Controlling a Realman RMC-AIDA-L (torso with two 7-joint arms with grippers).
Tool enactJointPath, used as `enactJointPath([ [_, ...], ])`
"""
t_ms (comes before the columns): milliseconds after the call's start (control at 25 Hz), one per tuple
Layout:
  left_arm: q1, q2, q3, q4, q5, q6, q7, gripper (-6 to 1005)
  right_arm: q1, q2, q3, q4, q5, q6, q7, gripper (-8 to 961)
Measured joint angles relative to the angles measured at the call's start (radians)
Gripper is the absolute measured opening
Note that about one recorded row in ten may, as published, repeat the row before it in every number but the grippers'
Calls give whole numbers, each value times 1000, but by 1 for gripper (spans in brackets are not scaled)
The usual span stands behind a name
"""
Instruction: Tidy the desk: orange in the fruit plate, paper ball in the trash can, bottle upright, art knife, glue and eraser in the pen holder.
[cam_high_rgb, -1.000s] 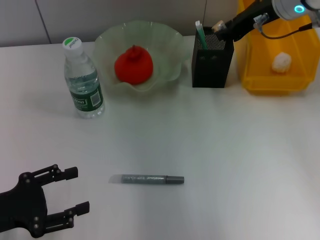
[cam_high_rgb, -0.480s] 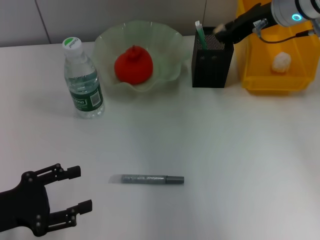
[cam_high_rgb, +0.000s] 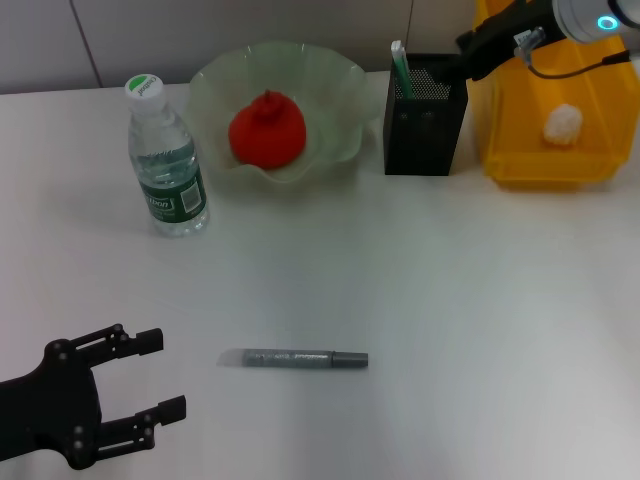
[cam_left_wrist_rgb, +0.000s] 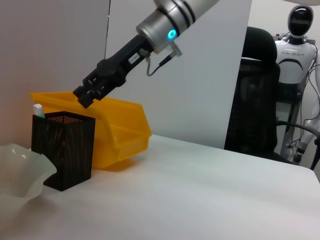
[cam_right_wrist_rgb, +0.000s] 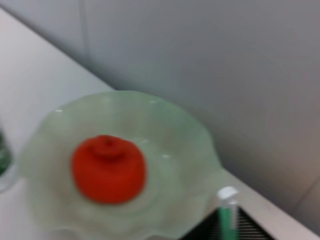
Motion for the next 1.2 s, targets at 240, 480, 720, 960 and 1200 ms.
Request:
enactJointPath([
  [240,0,4,0,-1,0,0,0,754,-32,47,-15,-233,-9,-295,46,542],
  [480,0,9,1,0,5,-2,0,753,-24,56,-148,-357,-10,-560,113,541],
  [720,0,10,2,0,7,-6,0,753,9,72,-273,-314,-3,-571,116,540],
  [960,8,19,9,0,8,-10,2,753,76,76,-369,-169,81,-517,104,539],
  [1200,16,21,3,-1,8,-11,11,753,128,79,-465,-25,181,-409,60,538],
])
